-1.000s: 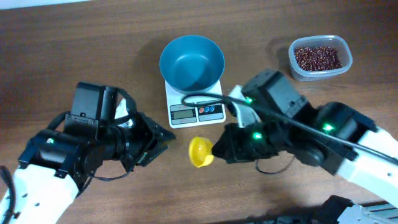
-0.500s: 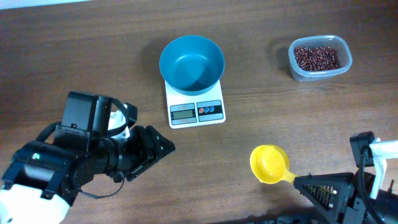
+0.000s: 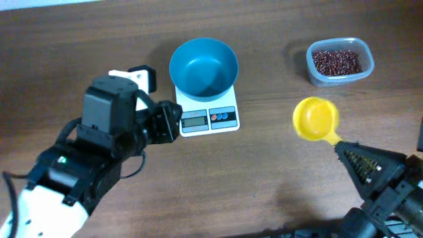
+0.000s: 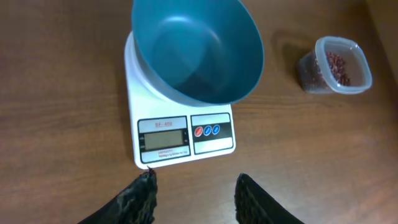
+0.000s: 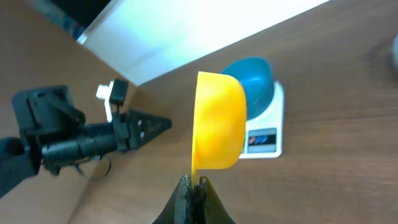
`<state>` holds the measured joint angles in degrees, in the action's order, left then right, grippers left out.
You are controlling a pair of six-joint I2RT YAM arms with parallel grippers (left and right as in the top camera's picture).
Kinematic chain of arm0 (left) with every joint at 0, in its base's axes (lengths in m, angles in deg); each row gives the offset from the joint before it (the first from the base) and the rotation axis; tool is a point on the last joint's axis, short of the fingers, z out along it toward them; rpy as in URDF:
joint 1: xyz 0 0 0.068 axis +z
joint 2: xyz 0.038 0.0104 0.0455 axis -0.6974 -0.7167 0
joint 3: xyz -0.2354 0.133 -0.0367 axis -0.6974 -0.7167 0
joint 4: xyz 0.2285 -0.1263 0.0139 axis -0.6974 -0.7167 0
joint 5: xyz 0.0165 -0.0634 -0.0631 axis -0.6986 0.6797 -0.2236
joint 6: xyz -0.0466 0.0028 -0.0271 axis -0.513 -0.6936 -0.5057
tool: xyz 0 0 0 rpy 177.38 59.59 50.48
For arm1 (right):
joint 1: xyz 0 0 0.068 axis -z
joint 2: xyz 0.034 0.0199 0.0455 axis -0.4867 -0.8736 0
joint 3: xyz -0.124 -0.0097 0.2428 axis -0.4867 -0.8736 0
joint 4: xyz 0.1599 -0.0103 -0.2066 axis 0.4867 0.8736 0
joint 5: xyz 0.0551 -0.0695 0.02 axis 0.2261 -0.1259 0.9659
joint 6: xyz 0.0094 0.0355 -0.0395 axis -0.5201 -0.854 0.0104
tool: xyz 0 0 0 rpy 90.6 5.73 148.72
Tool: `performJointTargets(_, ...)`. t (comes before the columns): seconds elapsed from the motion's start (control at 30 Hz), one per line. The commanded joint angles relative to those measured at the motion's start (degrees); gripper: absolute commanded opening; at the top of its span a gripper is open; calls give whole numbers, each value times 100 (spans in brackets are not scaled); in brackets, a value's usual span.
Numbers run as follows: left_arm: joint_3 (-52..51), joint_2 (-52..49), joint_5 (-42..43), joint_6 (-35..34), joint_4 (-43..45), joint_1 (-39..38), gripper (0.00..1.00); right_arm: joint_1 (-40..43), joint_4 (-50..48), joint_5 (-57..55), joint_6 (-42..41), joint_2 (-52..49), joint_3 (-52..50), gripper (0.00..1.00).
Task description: Scoop item into bowl and weigh 50g on scale
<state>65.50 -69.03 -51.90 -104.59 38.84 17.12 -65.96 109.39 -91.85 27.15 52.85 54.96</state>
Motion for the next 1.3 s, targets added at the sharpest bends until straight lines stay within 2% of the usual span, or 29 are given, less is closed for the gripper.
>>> performJointTargets(0.0,122,-319,-404,404,44,-466,36,-28,-181,-560,-20,13,85,4)
performJointTargets(0.13,142,-660,-721,396,503,-1202,0,-28,-192,-579,-20,13,85,4)
performJointTargets(0.23,142,-1080,-1615,398,815,-1598,0,-28,-162,-575,-17,13,85,4)
performJointTargets(0.33,140,-1792,-1674,391,1180,-1644,0,-28,-79,-557,-17,13,81,4)
performJointTargets(0.6,138,-2931,-1620,393,2004,-1838,0,-28,203,-601,-17,13,81,4)
performJointTargets(0.73,138,-3663,-1875,396,2734,-1867,0,-28,203,-708,-13,13,81,4)
performJointTargets(0.83,138,-3866,-2229,393,2868,-1867,0,-28,203,-710,-15,13,81,4)
performJointTargets(1.27,138,-4317,-2234,393,3016,-1864,0,-28,203,-708,-15,13,81,4)
